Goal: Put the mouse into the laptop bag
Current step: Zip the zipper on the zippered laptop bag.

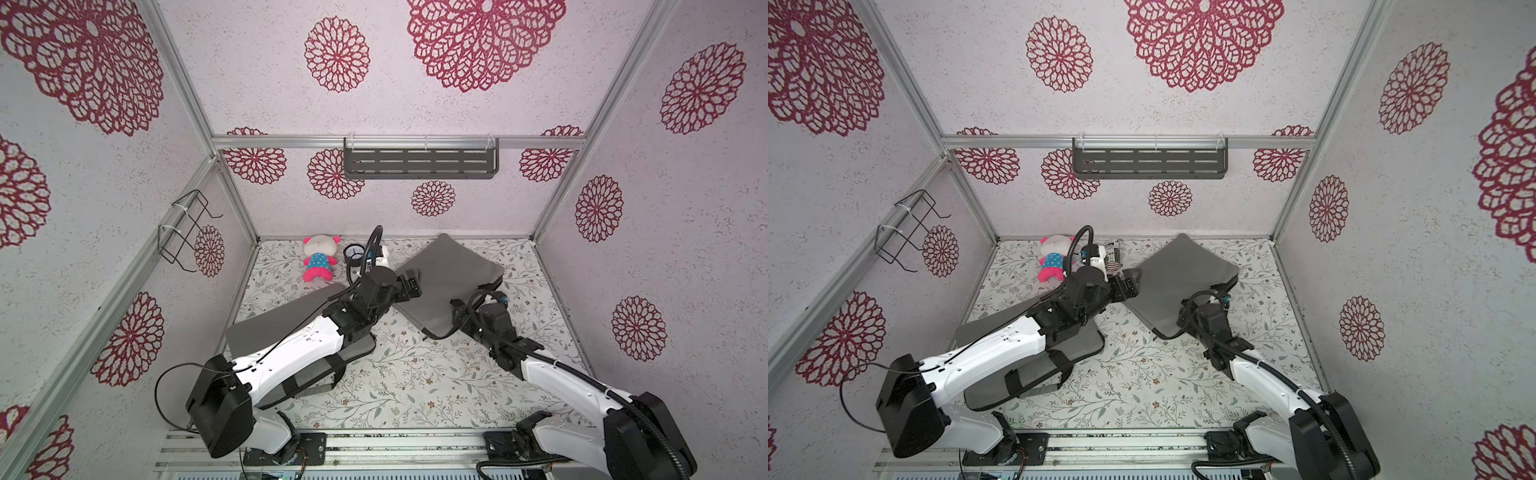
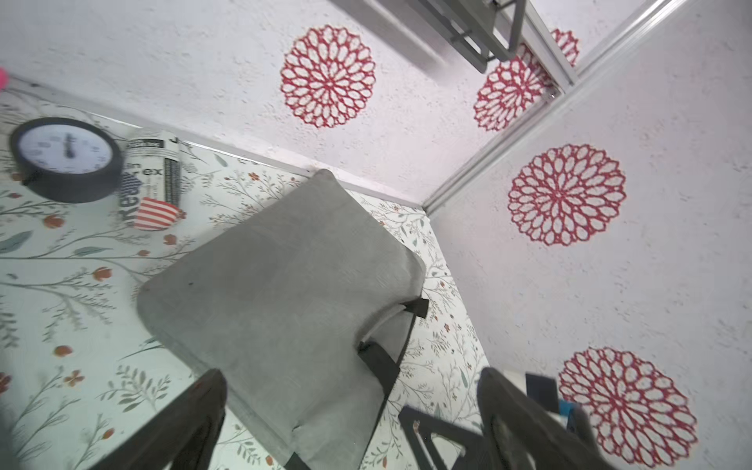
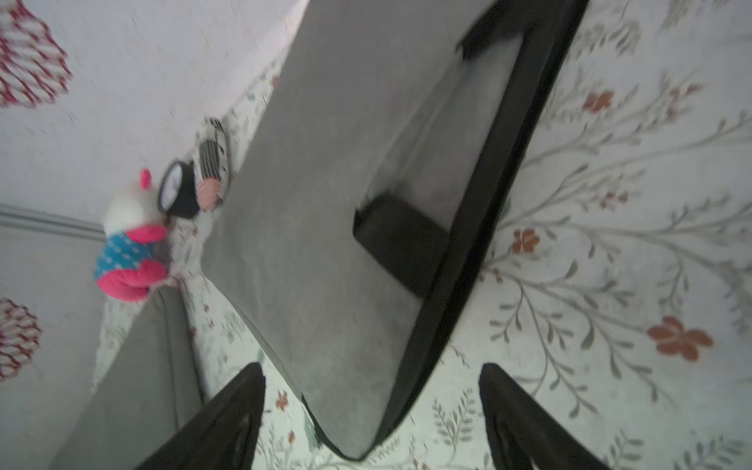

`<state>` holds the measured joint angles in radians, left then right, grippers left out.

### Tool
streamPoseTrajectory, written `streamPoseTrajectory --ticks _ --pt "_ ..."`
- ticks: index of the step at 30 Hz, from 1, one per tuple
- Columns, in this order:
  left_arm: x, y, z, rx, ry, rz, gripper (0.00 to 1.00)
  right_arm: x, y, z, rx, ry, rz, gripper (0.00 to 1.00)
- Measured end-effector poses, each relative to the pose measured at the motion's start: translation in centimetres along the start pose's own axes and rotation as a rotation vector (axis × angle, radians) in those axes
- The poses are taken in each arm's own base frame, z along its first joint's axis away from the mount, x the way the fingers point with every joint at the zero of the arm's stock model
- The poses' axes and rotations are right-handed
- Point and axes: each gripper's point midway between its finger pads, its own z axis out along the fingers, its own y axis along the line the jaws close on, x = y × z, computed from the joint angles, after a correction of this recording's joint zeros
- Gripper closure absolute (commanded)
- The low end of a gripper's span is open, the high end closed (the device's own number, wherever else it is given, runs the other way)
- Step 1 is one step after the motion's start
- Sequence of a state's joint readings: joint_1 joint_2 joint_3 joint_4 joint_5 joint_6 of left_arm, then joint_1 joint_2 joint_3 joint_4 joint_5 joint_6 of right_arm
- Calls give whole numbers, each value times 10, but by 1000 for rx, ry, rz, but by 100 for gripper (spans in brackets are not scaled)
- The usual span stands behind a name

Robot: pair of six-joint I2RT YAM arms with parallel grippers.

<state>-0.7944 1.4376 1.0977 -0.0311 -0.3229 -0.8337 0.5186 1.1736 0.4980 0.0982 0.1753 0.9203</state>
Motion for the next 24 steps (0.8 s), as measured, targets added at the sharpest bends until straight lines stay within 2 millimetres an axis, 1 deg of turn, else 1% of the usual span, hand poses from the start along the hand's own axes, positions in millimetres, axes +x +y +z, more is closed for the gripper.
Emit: streamPoseTrajectory --ticks 2,5,6,7,10,11,13,18,21,22,24 --pt "6 14 3 -36 15 -7 2 19 -7 9 37 36 -11 19" --pt "14 30 12 -61 53 -16 2 33 -14 26 86 60 -11 25" --pt "18 35 14 -58 63 -24 2 36 -16 31 99 64 -8 28" --pt "23 41 16 -54 75 -32 2 37 -18 36 111 64 0 36" --pt "45 63 19 -67 117 -49 2 38 -18 48 129 55 18 76" --pt "52 67 20 -71 133 -51 2 35 -17 51 133 48 20 86" --pt "60 71 22 -76 155 -53 2 29 -14 57 138 37 36 100" --pt "60 66 28 -60 163 -63 2 17 -22 64 156 41 68 100" --pt "59 64 32 -52 161 -74 2 -1 -38 65 202 22 81 100" --pt "60 64 33 -49 165 -78 2 -9 -44 65 223 17 79 97" --pt "63 63 36 -49 173 -83 2 -20 -53 64 264 8 67 82"
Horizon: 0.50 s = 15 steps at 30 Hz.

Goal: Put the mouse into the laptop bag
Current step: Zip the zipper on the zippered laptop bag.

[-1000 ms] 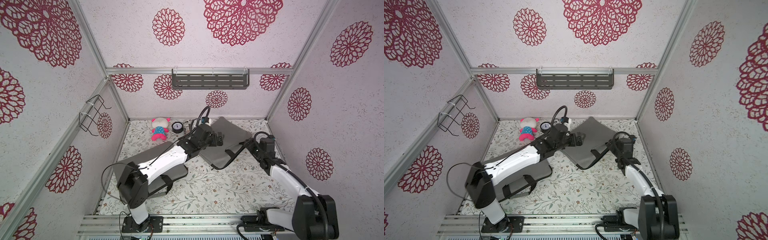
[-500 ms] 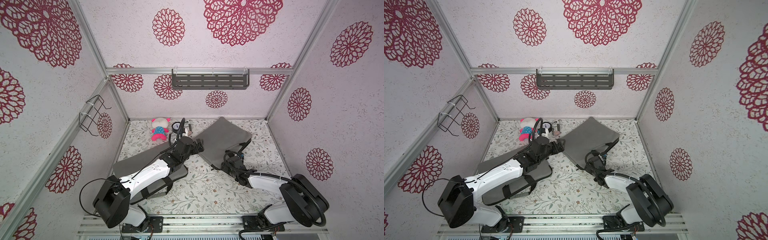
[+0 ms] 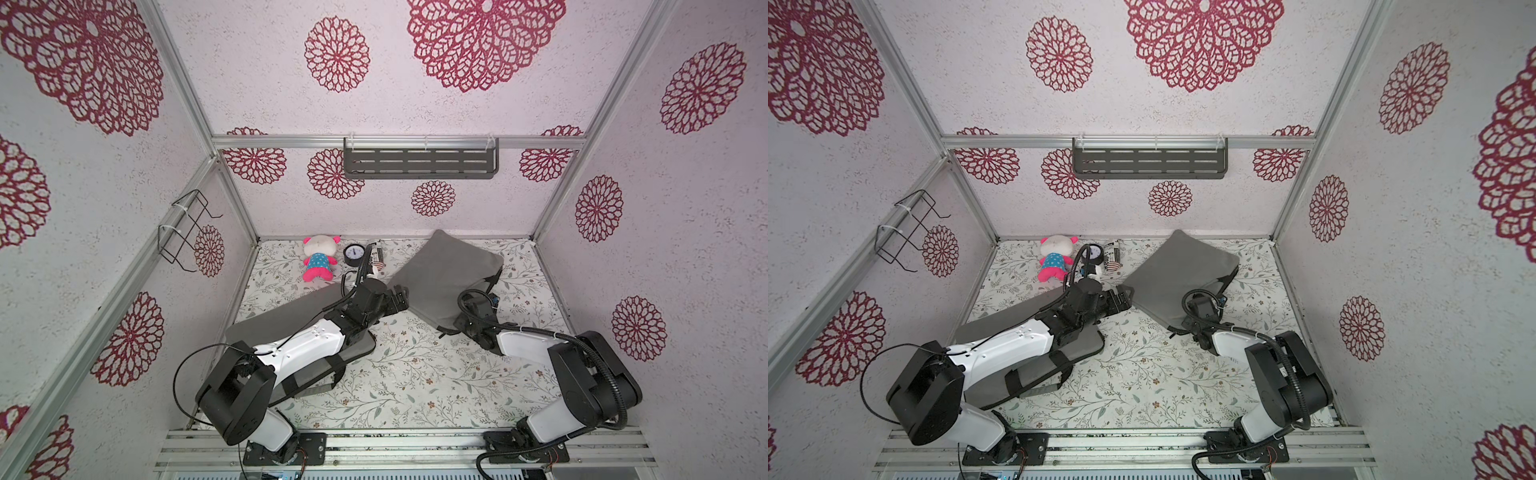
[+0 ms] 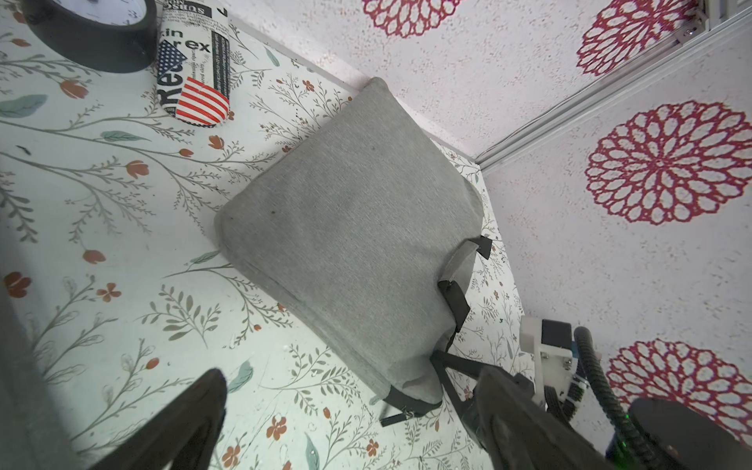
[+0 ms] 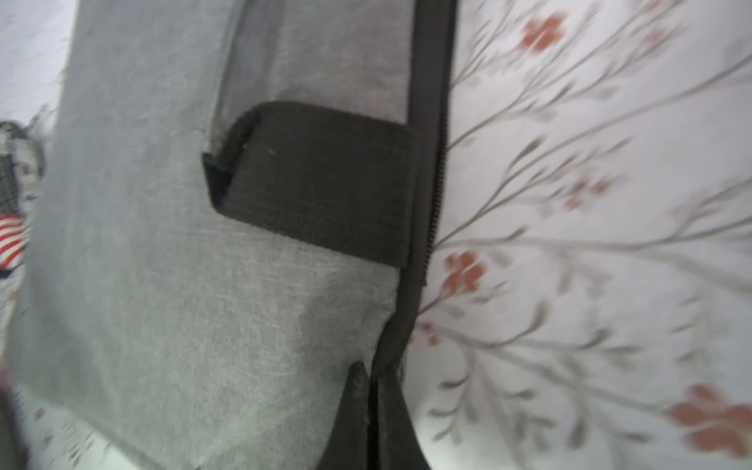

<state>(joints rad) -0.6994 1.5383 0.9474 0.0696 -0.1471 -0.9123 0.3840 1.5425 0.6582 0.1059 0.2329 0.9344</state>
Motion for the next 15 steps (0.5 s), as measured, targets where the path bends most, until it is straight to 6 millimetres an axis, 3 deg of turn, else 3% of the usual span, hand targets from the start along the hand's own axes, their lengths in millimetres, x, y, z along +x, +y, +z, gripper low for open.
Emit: streamPoseTrajectory --ticks 2,7,10,15 --pt "1 0 2 -1 5 -4 2 -9 -5 -3 31 -14 -27 65" --pt "1 -1 5 1 4 -9 2 -15 -1 -24 33 -43 -85 54" --pt "-3 -5 8 7 -2 -14 2 -3 18 -43 -12 -51 -143 51" --pt "-5 -5 13 8 -8 -29 2 36 53 -76 -123 -54 -221 49"
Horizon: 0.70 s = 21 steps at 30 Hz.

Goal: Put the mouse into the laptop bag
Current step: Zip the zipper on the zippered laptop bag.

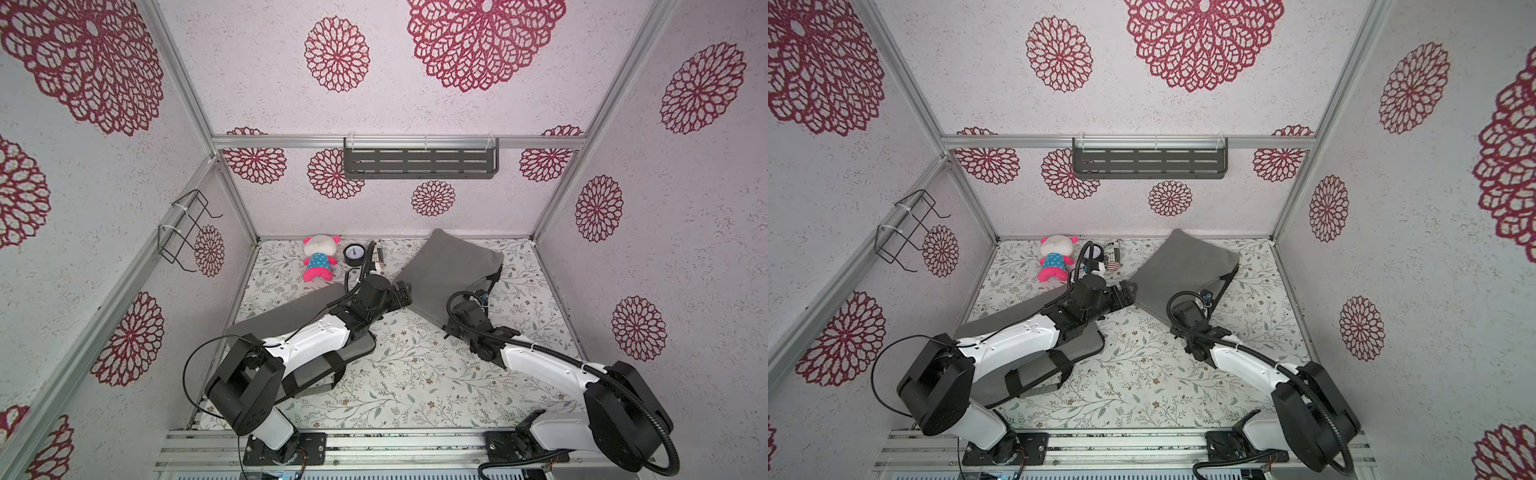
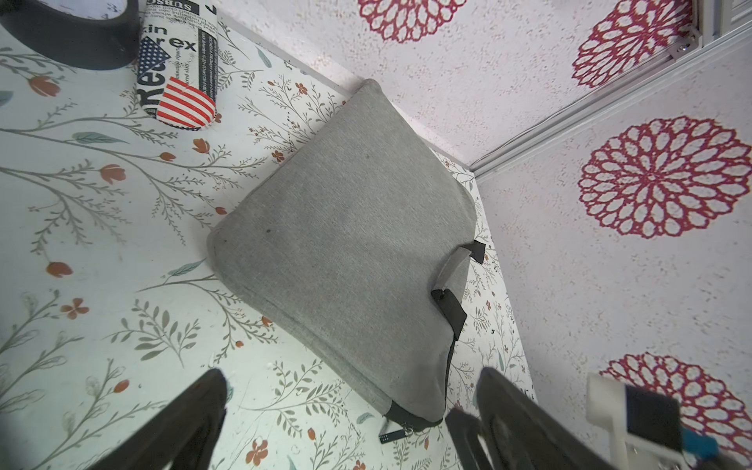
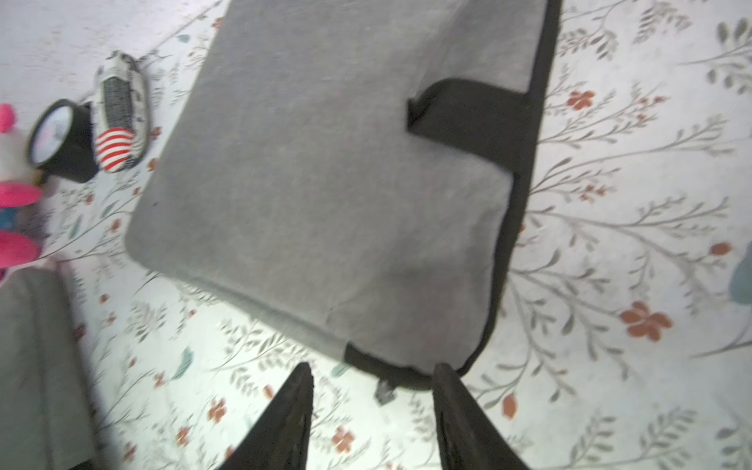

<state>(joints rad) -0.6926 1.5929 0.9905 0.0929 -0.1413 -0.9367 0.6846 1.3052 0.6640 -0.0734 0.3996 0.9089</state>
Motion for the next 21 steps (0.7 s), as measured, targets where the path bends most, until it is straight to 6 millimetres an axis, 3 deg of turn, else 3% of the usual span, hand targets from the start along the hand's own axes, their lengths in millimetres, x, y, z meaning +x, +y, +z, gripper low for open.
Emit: streamPoseTrajectory --ticks 4,10,21 --pt "3 3 3 -2 7 -11 2 24 11 -6 -5 3 -17 48" --pt "4 0 3 14 13 -20 2 45 -12 16 119 18 -17 49" --pt "2 -2 5 27 5 -27 2 50 -18 39 211 11 -49 52"
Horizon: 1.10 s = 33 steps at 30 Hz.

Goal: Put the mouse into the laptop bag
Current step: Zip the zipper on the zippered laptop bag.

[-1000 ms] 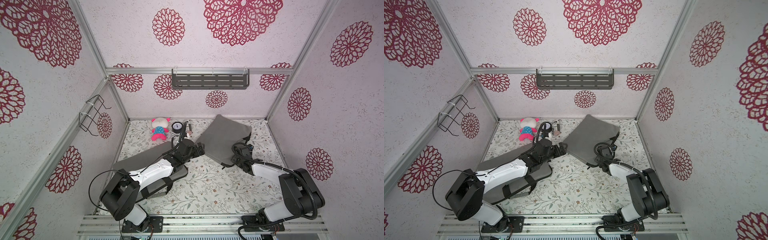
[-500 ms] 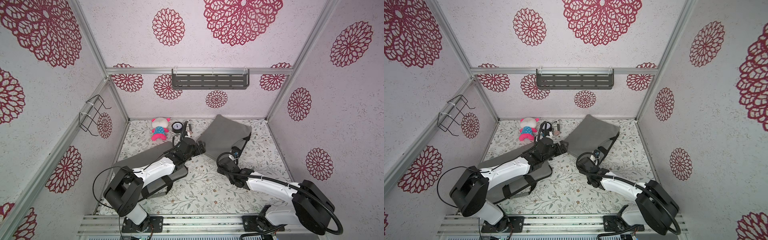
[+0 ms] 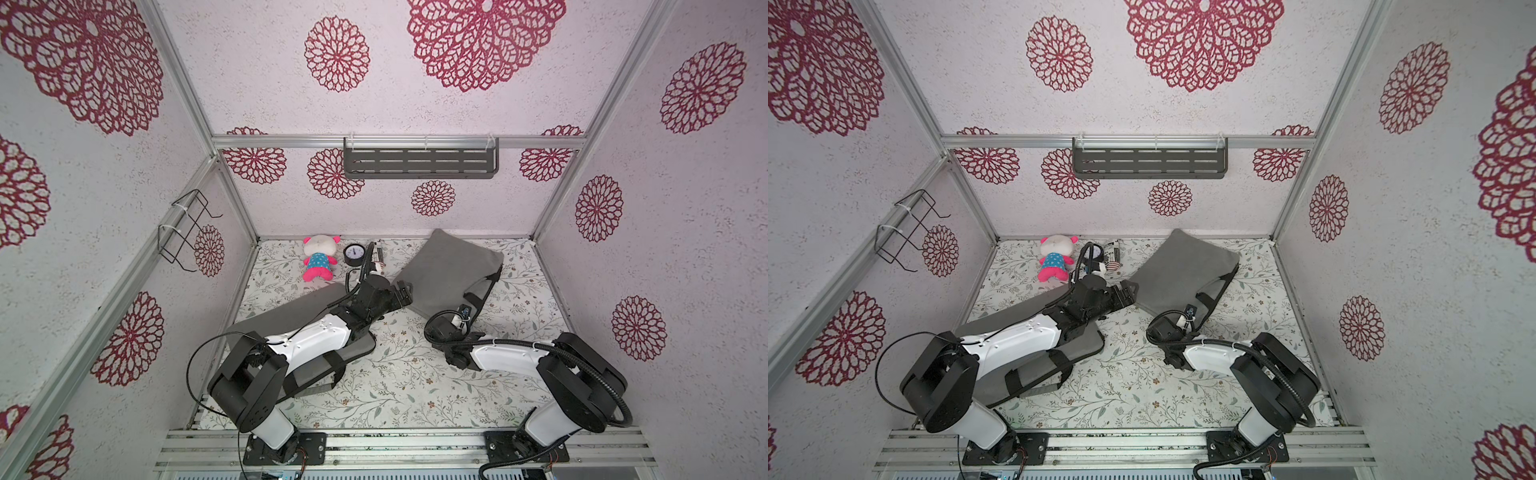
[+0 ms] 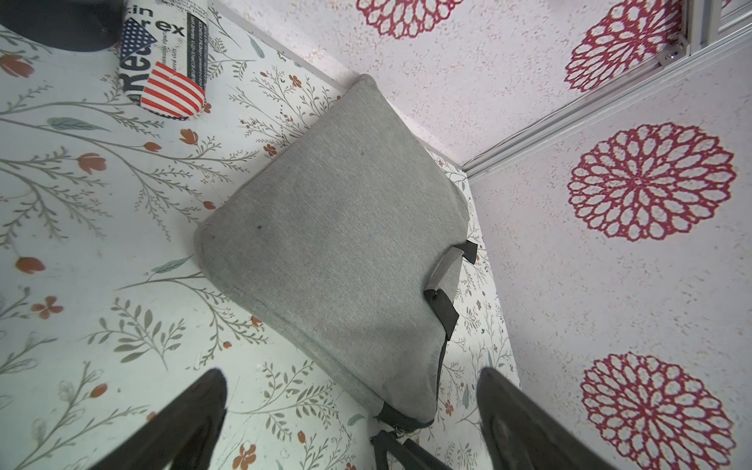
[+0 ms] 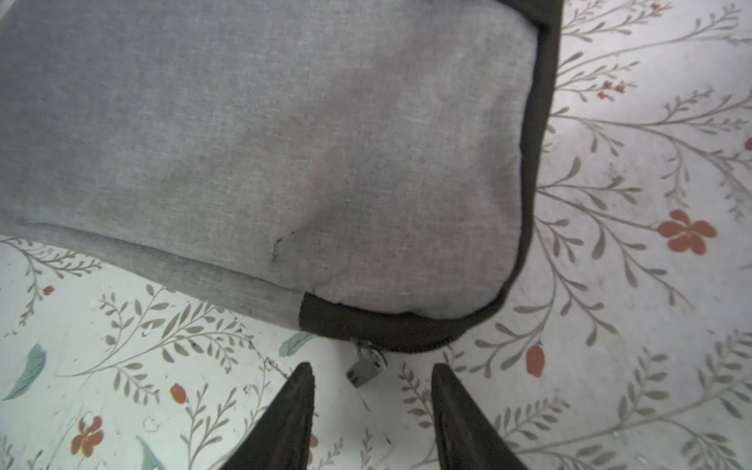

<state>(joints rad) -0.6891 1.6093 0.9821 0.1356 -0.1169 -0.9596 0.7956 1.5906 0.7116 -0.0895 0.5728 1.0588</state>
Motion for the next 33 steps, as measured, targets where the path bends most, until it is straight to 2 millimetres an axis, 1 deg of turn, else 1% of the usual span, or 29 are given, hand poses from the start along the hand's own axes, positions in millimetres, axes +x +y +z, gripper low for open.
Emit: streamPoseTrajectory --ticks 4,7,9,12,15,19,23,28,31,33 --pt "2 2 2 -6 5 -3 2 3 3 9 20 8 -10 55" --pt "2 2 3 -6 5 -8 2 1 5 14 37 -2 -13 61" --pt "2 2 3 -6 5 -10 2 0 5 16 47 -6 -16 70" --pt "2 2 3 -6 5 -13 2 -1 3 17 58 -9 -21 88" --pt "3 3 4 -7 6 -19 2 -1 1 17 68 -9 -19 99" --pt "9 7 12 -11 19 -37 2 1 1 14 70 -4 -28 100" --pt "27 14 32 -20 72 -70 2 2 7 1 44 -4 -45 100" --pt "54 20 60 -25 157 -120 2 1 30 -21 -37 -28 -77 100" --pt "66 22 72 -27 191 -152 2 7 43 -30 -74 -28 -101 100" --pt "72 23 77 -29 211 -173 2 11 46 -32 -86 -26 -114 100"
